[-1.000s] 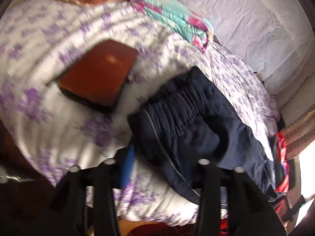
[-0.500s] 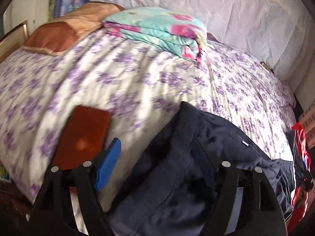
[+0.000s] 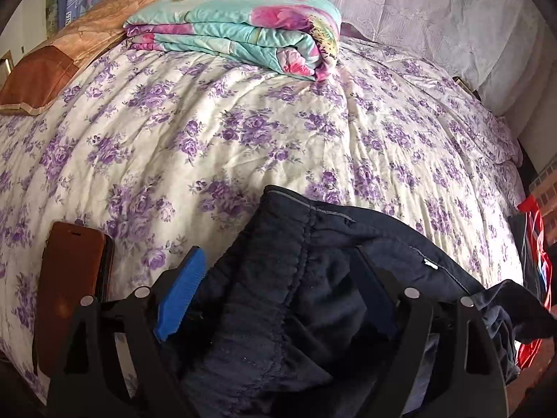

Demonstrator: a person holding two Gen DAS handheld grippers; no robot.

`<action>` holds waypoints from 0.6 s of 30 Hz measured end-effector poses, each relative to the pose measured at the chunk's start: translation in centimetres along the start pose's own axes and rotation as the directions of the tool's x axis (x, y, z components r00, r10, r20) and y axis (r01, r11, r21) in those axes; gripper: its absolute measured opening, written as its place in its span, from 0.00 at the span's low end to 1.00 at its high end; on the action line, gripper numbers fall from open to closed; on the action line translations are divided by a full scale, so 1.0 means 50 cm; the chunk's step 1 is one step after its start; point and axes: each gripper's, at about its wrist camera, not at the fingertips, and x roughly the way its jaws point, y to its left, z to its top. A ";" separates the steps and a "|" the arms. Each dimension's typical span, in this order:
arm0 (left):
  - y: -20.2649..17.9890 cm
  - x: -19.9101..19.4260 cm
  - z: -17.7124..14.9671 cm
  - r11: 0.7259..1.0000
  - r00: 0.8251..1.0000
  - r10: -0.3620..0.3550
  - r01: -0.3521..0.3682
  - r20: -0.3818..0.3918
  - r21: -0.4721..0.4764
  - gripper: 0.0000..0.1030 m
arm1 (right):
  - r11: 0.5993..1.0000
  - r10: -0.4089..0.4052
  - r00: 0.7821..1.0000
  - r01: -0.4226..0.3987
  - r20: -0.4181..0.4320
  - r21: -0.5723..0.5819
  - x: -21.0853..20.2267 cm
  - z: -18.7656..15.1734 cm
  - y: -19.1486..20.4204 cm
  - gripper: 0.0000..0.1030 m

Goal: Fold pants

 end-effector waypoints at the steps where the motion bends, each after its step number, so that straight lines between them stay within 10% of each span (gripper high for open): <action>1: 0.001 0.005 0.000 1.000 1.000 0.006 -0.006 -0.004 0.006 0.81 | 1.000 0.013 0.997 -0.015 -0.075 -0.027 -0.015 -0.039 0.025 0.10; 5: 0.013 0.037 0.006 1.000 0.999 0.018 -0.018 -0.033 -0.008 0.81 | 0.973 -0.121 0.989 0.135 -0.084 0.188 -0.090 -0.141 -0.035 0.18; 9: 0.017 0.050 0.017 1.000 0.999 0.014 -0.015 -0.037 -0.026 0.81 | 0.845 -0.165 0.986 0.152 -0.021 0.513 -0.080 -0.159 -0.174 0.41; 14: 0.023 0.059 0.026 0.999 0.998 0.032 -0.033 -0.049 -0.025 0.81 | 0.685 0.133 0.989 -0.042 -0.068 0.727 0.077 -0.206 -0.210 0.42; 18: 0.023 0.080 0.040 0.999 0.996 0.046 -0.047 -0.072 -0.007 0.82 | 0.584 0.173 0.985 -0.098 -0.006 0.806 0.080 -0.245 -0.193 0.43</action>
